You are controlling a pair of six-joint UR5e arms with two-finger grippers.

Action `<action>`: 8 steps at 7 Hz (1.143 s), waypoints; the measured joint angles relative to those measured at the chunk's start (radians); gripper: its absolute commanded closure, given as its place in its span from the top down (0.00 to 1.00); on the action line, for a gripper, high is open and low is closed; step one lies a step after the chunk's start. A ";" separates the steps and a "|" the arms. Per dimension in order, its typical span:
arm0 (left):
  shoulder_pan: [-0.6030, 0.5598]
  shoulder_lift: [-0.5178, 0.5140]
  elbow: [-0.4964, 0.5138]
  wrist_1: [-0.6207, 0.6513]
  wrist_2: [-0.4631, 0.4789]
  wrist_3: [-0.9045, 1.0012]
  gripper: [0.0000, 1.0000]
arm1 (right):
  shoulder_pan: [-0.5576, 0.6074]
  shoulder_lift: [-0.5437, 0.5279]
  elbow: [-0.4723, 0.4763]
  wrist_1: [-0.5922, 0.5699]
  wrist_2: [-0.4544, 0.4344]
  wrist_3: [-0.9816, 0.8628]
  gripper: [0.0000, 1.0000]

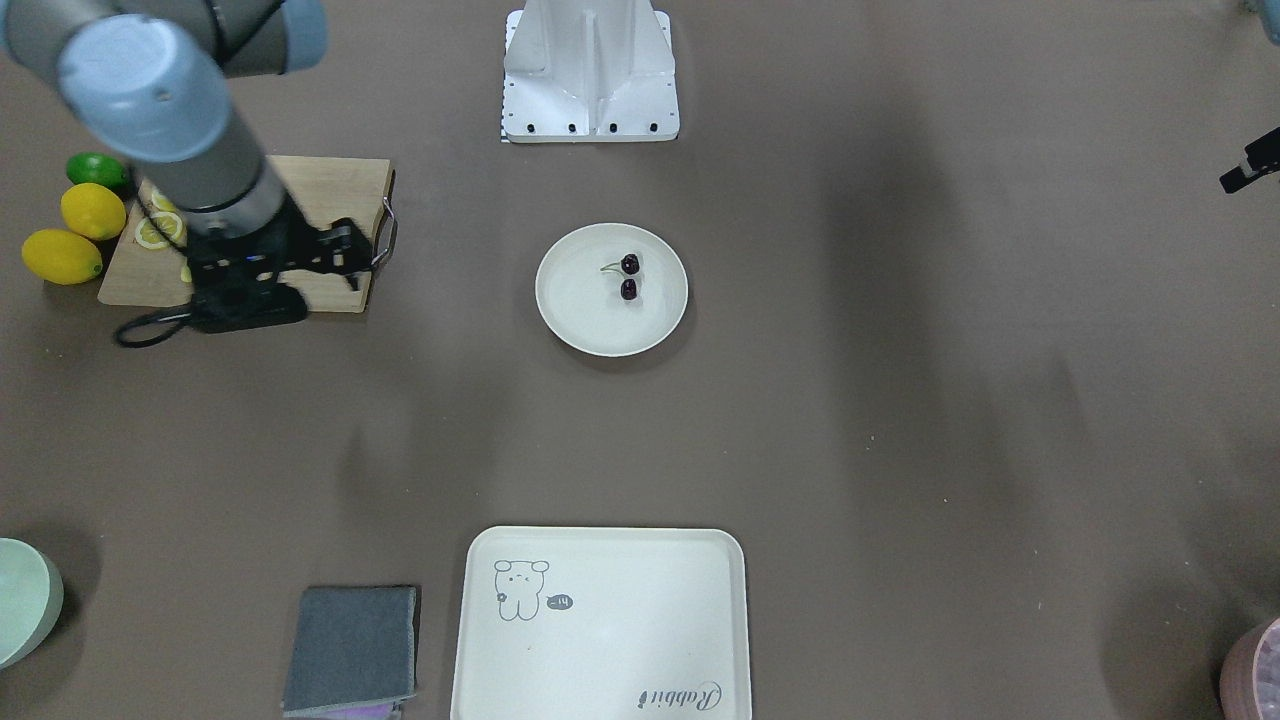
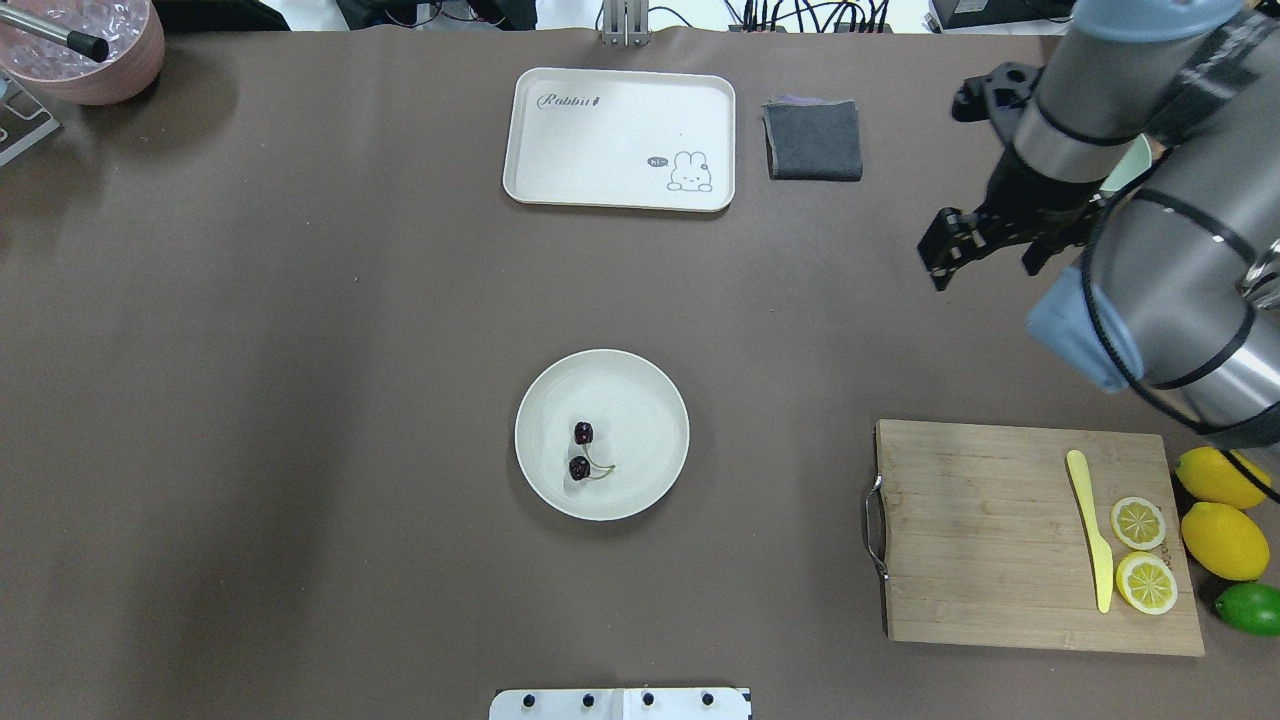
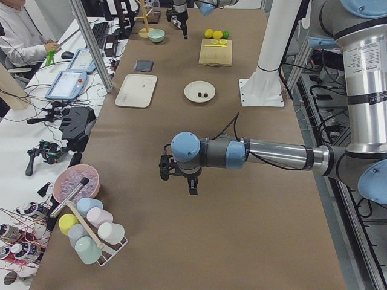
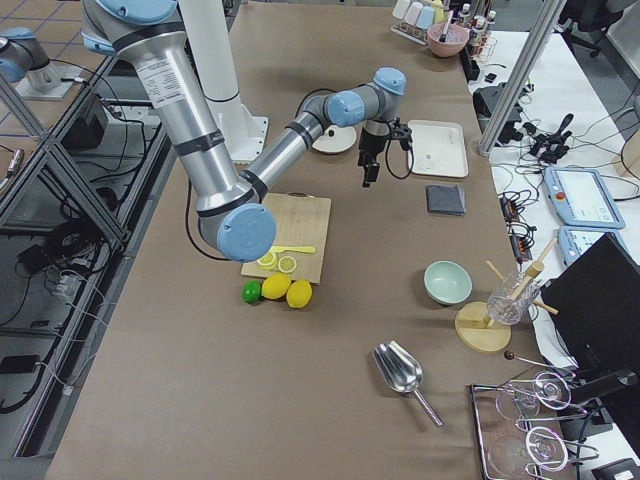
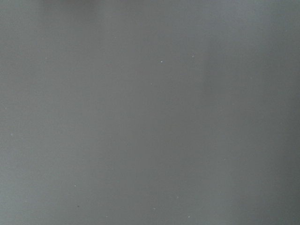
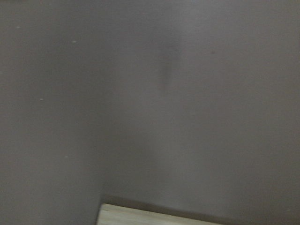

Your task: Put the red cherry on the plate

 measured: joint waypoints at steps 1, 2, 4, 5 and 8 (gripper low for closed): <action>-0.027 0.000 0.009 0.028 0.004 0.068 0.98 | 0.110 -0.073 0.001 -0.004 0.019 -0.128 1.00; -0.055 -0.001 0.017 0.048 0.013 0.131 0.98 | 0.210 -0.137 0.003 -0.006 0.037 -0.252 1.00; -0.083 -0.003 0.036 0.059 0.038 0.198 0.98 | 0.350 -0.235 -0.003 -0.005 0.049 -0.455 1.00; -0.089 -0.007 0.046 0.060 0.042 0.215 0.98 | 0.395 -0.263 -0.011 -0.005 0.048 -0.519 1.00; -0.085 -0.081 0.113 0.062 0.043 0.242 0.98 | 0.467 -0.285 -0.093 0.003 0.060 -0.655 1.00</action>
